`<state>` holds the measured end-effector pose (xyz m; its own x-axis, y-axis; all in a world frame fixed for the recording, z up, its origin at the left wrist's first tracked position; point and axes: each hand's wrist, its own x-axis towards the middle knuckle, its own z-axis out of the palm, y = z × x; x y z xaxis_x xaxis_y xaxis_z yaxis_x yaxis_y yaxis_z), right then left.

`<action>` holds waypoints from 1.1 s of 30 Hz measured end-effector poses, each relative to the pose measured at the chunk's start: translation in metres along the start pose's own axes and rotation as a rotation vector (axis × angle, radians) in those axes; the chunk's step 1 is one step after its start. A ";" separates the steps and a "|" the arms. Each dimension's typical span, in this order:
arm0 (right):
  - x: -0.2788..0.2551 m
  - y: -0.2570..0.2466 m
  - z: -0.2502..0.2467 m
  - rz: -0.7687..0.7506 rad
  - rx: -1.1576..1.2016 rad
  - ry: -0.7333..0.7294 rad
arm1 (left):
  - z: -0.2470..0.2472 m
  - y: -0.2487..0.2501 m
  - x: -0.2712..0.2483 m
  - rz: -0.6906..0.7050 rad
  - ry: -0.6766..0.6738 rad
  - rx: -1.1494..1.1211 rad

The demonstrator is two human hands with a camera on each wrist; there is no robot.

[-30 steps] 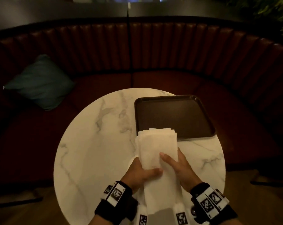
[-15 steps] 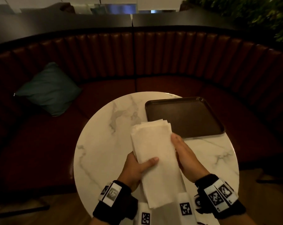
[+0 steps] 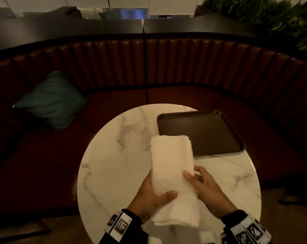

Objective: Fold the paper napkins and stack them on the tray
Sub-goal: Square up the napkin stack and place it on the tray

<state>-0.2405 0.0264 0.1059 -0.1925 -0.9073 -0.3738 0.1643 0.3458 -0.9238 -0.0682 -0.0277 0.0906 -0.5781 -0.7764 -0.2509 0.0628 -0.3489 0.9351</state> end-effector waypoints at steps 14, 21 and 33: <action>0.034 0.004 -0.034 0.180 0.146 -0.005 | 0.019 -0.013 0.055 0.006 0.133 -0.024; 0.065 0.003 -0.072 0.134 0.120 -0.089 | 0.050 -0.022 0.099 0.015 0.227 0.169; 0.241 -0.037 -0.202 0.023 0.093 0.112 | 0.026 -0.046 0.096 -0.251 0.309 0.195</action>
<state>-0.4887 -0.1563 0.0336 -0.2935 -0.8652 -0.4066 0.2582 0.3378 -0.9051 -0.1484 -0.0723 0.0296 -0.2840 -0.8108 -0.5117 -0.2206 -0.4641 0.8579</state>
